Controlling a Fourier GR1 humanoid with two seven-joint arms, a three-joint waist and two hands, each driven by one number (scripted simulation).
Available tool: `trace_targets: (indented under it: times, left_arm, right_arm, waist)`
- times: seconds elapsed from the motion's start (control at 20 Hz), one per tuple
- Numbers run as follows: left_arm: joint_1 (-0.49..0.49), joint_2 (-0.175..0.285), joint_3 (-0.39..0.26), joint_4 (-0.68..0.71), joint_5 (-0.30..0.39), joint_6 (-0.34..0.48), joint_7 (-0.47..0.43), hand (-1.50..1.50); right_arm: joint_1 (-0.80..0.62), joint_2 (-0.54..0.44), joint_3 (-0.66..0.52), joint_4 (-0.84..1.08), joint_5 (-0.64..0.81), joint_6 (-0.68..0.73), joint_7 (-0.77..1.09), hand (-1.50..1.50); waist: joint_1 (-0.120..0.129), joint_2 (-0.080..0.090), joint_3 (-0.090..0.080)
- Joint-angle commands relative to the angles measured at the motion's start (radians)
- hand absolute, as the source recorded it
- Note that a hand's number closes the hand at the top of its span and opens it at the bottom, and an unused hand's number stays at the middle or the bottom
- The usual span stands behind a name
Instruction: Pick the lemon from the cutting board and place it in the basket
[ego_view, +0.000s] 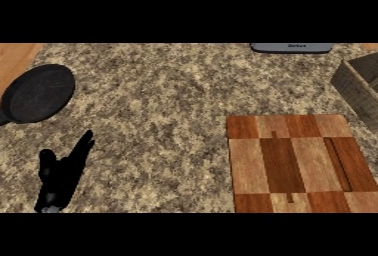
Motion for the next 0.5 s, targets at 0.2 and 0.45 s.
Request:
trace_targets:
  times: [0.2,0.45]
  left_arm:
    - [0.036,-0.031,-0.017,0.062,-0.009,-0.002,0.041,0.00]
    - [0.022,-0.017,0.007,0.081,-0.002,-0.021,0.046,0.00]
  right_arm:
    - [-0.058,0.058,0.108,0.210,0.135,-0.003,-0.184,1.50]
    - [-0.113,0.113,0.136,0.364,0.167,-0.022,-0.243,1.50]
  waist:
    - [0.006,0.011,-0.009]
    - [0.009,0.012,-0.009]
